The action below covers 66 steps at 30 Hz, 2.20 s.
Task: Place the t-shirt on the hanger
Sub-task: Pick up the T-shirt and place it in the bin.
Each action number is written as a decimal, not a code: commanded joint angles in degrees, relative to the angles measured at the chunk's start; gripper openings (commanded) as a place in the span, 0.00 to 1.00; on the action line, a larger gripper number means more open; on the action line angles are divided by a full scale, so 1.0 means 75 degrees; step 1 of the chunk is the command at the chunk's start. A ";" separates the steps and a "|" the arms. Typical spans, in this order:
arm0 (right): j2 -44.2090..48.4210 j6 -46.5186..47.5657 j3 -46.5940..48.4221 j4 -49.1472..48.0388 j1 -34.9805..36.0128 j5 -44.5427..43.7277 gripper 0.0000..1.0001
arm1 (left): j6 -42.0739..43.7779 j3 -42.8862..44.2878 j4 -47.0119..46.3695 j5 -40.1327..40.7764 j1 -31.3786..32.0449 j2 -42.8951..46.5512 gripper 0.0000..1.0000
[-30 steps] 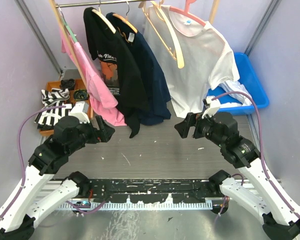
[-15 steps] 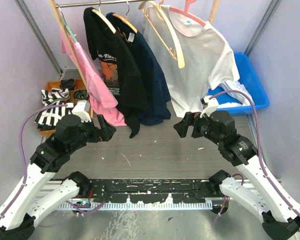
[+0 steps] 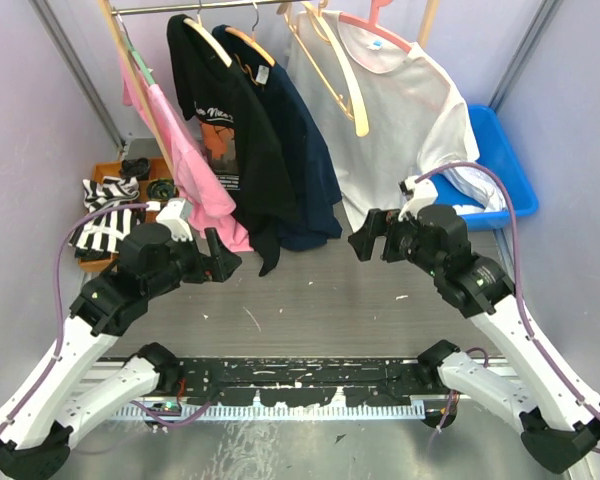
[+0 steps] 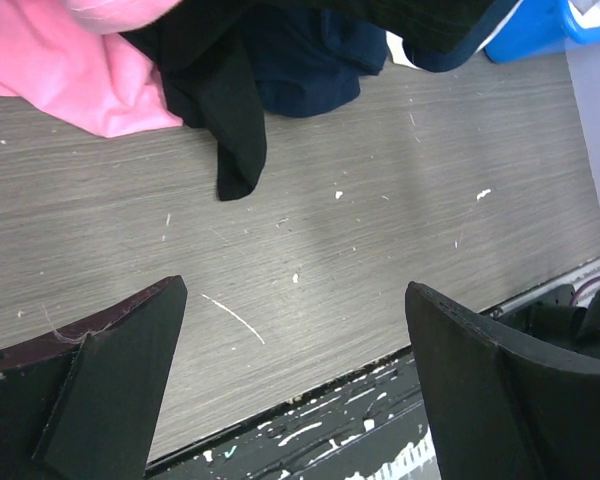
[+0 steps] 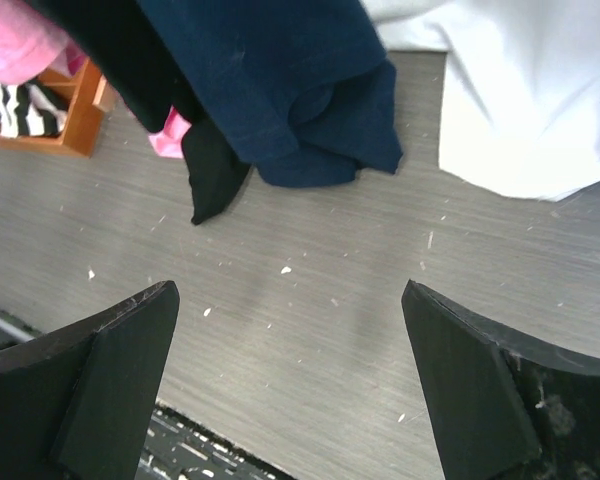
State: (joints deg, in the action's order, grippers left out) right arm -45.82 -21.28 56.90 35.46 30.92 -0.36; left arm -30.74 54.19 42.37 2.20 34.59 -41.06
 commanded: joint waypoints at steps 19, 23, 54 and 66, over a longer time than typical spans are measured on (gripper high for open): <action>-0.1701 -0.0489 0.1458 0.0629 -0.4697 0.0756 0.78 | -0.0166 -0.0271 -0.0342 -0.1071 -0.0033 0.0402 0.98; -0.1324 -0.0778 0.1211 0.0540 -0.5001 0.0273 0.75 | -0.0181 -0.0387 -0.0460 -0.1215 -0.0030 0.0480 0.98; -0.6949 -0.2489 0.3093 -0.3601 -0.6222 0.0621 0.77 | -0.0448 -0.0882 -0.1072 -0.1746 -0.0030 0.0682 0.98; -0.9290 -0.2879 0.5134 -0.3338 -0.5511 0.0363 0.81 | -0.0338 -0.0506 -0.0666 -0.1386 -0.0033 0.0561 0.98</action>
State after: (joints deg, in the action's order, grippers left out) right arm -112.66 -40.73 90.06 12.14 -11.42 3.36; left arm -34.17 48.36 36.38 -9.50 34.59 -37.17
